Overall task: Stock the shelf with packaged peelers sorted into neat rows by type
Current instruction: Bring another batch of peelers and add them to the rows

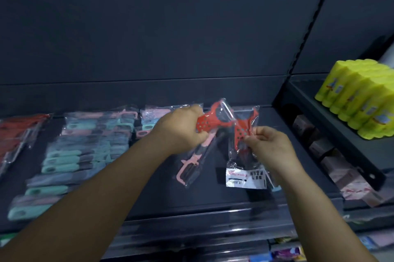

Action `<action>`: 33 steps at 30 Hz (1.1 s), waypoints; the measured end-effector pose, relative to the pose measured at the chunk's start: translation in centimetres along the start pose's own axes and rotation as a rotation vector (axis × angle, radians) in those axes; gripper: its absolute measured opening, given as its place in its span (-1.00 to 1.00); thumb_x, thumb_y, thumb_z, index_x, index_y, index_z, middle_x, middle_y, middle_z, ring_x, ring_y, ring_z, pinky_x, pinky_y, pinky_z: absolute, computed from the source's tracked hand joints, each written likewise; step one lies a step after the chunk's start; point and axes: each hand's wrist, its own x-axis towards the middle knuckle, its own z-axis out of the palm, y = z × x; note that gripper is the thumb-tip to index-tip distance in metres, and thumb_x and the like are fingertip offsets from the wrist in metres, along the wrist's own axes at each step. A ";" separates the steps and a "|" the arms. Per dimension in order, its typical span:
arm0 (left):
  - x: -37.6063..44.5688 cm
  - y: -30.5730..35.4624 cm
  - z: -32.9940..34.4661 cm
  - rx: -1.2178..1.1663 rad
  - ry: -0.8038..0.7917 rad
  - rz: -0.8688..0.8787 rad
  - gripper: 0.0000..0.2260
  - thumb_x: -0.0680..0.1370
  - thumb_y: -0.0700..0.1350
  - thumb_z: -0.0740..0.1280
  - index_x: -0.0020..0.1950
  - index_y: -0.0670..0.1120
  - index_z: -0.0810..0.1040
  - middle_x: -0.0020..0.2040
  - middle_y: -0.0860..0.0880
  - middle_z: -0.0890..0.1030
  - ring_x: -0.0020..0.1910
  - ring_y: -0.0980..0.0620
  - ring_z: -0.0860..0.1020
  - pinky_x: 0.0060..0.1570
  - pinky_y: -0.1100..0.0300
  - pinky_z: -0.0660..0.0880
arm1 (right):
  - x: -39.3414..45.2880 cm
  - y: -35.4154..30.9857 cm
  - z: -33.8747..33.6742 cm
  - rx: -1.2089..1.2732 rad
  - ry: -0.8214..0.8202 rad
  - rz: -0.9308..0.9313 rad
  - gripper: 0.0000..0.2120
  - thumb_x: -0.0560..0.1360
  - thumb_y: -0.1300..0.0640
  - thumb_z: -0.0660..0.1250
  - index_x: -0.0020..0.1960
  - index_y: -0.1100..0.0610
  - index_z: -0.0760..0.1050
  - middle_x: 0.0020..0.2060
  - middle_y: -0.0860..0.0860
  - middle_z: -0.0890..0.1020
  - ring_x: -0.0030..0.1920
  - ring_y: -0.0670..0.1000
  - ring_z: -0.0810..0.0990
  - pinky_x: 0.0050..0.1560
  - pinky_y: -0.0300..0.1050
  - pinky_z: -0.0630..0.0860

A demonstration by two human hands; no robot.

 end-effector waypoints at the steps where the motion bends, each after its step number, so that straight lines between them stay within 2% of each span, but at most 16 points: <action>1: -0.3 0.0 -0.4 -0.071 0.024 -0.073 -0.72 0.45 0.07 0.36 0.07 -0.02 0.46 -0.06 0.00 0.60 -0.05 -0.05 0.55 -0.07 0.14 0.46 | 0.0 -0.4 0.5 0.056 -0.022 -0.017 -0.97 0.45 0.29 0.37 -0.14 0.20 0.56 -0.44 -0.02 0.66 -0.41 0.03 0.52 -0.38 -0.13 0.42; 4: -1.6 -0.1 -0.8 -0.291 0.105 -0.236 -0.74 0.41 0.10 0.41 -0.02 0.00 0.49 -0.16 0.03 0.64 -0.14 0.02 0.60 -0.08 0.10 0.53 | -0.1 -1.3 3.0 0.162 -0.107 -0.050 -0.94 0.46 0.28 0.38 -0.17 0.19 0.52 -0.46 -0.01 0.67 -0.46 -0.01 0.58 -0.40 -0.15 0.47; 8: -4.0 -0.4 -1.4 -0.438 0.178 -0.381 -0.74 0.37 0.12 0.44 -0.10 0.01 0.51 -0.19 0.07 0.63 -0.18 0.06 0.61 -0.08 0.06 0.57 | -0.8 -2.6 7.5 0.242 -0.210 -0.067 -0.92 0.43 0.32 0.40 -0.17 0.20 0.53 -0.31 0.16 0.68 -0.31 0.11 0.65 -0.18 0.01 0.58; 10: -5.1 -1.4 -1.8 -0.388 0.178 -0.424 -0.73 0.38 0.14 0.41 -0.08 0.01 0.49 -0.17 0.08 0.63 -0.15 0.06 0.60 -0.07 0.08 0.55 | -1.4 -3.2 9.5 0.249 -0.246 -0.075 -0.90 0.42 0.29 0.43 -0.22 0.16 0.52 -0.35 0.13 0.66 -0.35 0.10 0.62 -0.24 -0.02 0.55; 14: -8.1 -5.4 -3.4 -0.339 0.207 -0.486 -0.75 0.39 0.11 0.39 -0.07 0.00 0.49 -0.17 0.05 0.63 -0.16 0.04 0.59 -0.09 0.08 0.54 | -3.6 -4.7 14.4 0.226 -0.326 -0.081 -0.85 0.46 0.25 0.39 -0.25 0.14 0.47 -0.48 -0.01 0.53 -0.55 -0.10 0.42 -0.47 -0.21 0.38; 16: -9.8 -7.6 -4.3 -0.327 0.223 -0.498 -0.77 0.40 0.08 0.40 -0.07 -0.02 0.51 -0.18 0.03 0.63 -0.18 0.02 0.58 -0.14 0.10 0.53 | -4.9 -5.2 17.1 0.231 -0.355 -0.071 -0.83 0.48 0.26 0.36 -0.27 0.14 0.45 -0.47 0.02 0.51 -0.51 -0.07 0.41 -0.41 -0.18 0.39; 18: -11.5 -10.0 -5.4 -0.313 0.245 -0.496 -0.78 0.40 0.05 0.41 -0.05 -0.02 0.53 -0.18 0.03 0.63 -0.18 0.02 0.58 -0.16 0.11 0.52 | -6.3 -5.8 20.1 0.236 -0.383 -0.061 -0.86 0.49 0.26 0.33 -0.24 0.15 0.46 -0.38 0.10 0.52 -0.39 0.02 0.43 -0.29 -0.11 0.42; 20: -13.2 -12.7 -6.6 -0.302 0.269 -0.490 -0.80 0.40 0.03 0.42 -0.05 -0.01 0.54 -0.19 0.04 0.63 -0.17 0.01 0.59 -0.15 0.12 0.52 | -7.9 -6.4 23.2 0.228 -0.412 -0.053 -0.90 0.51 0.26 0.30 -0.18 0.23 0.50 -0.31 0.14 0.53 -0.32 0.04 0.44 -0.21 -0.05 0.43; 23: -16.1 -17.2 -8.6 -0.221 0.294 -0.471 -0.79 0.40 0.02 0.40 -0.04 -0.03 0.54 -0.18 0.02 0.63 -0.15 -0.04 0.59 -0.18 0.13 0.50 | -10.4 -7.5 28.3 0.194 -0.452 -0.059 -0.87 0.52 0.25 0.28 -0.13 0.33 0.50 -0.26 0.19 0.57 -0.27 0.08 0.49 -0.15 0.00 0.48; 27: -20.0 -22.9 -11.1 -0.072 0.286 -0.407 -0.82 0.42 0.00 0.35 -0.05 -0.04 0.50 -0.18 -0.03 0.61 -0.17 -0.09 0.56 -0.26 0.16 0.38 | -14.3 -9.0 34.2 0.161 -0.477 -0.067 -0.89 0.52 0.25 0.27 -0.05 0.27 0.56 -0.16 0.21 0.67 -0.20 0.12 0.61 -0.02 0.03 0.56; 30: -23.1 -27.1 -12.9 0.020 0.248 -0.354 -0.88 0.44 -0.05 0.34 -0.13 -0.02 0.43 -0.27 0.01 0.54 -0.26 -0.05 0.49 -0.26 0.17 0.36 | -16.4 -9.6 37.2 0.179 -0.428 -0.080 -0.86 0.49 0.23 0.31 0.03 0.22 0.52 -0.14 0.19 0.64 -0.22 0.04 0.56 -0.09 0.00 0.54; 33: -25.7 -31.5 -13.8 0.113 0.164 -0.358 -0.90 0.44 -0.04 0.33 -0.16 0.01 0.42 -0.31 0.07 0.49 -0.30 0.02 0.47 -0.30 0.20 0.33 | -17.8 -9.3 39.4 0.208 -0.376 -0.067 -0.84 0.50 0.23 0.30 0.08 0.14 0.50 -0.17 0.11 0.61 -0.21 0.02 0.56 -0.01 -0.01 0.54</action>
